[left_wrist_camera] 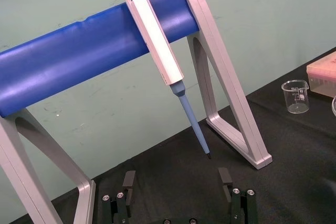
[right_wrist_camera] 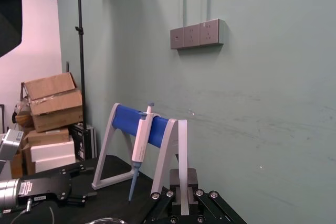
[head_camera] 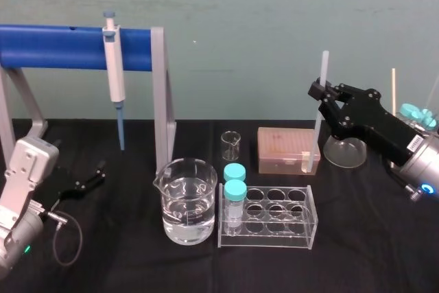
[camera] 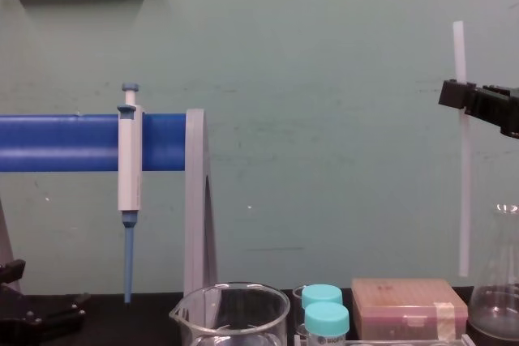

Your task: Pick up the stirring rod with one hand, then place it down.

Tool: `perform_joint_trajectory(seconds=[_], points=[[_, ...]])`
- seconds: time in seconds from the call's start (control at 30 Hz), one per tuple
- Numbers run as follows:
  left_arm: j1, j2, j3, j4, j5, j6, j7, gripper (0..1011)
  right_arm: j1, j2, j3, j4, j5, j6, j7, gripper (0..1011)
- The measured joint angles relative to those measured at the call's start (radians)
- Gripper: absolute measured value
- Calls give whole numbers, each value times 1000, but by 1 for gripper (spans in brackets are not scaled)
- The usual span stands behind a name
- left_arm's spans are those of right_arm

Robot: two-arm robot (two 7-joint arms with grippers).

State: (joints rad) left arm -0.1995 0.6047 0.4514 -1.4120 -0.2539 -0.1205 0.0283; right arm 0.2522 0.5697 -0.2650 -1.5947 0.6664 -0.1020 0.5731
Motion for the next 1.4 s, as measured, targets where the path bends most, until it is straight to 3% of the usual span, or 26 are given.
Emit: perform_joint_trajectory(seconds=[1.4], points=[[0, 0, 0, 0, 0, 0, 0, 1000, -29, 16, 7, -34, 2, -6, -1, 68]])
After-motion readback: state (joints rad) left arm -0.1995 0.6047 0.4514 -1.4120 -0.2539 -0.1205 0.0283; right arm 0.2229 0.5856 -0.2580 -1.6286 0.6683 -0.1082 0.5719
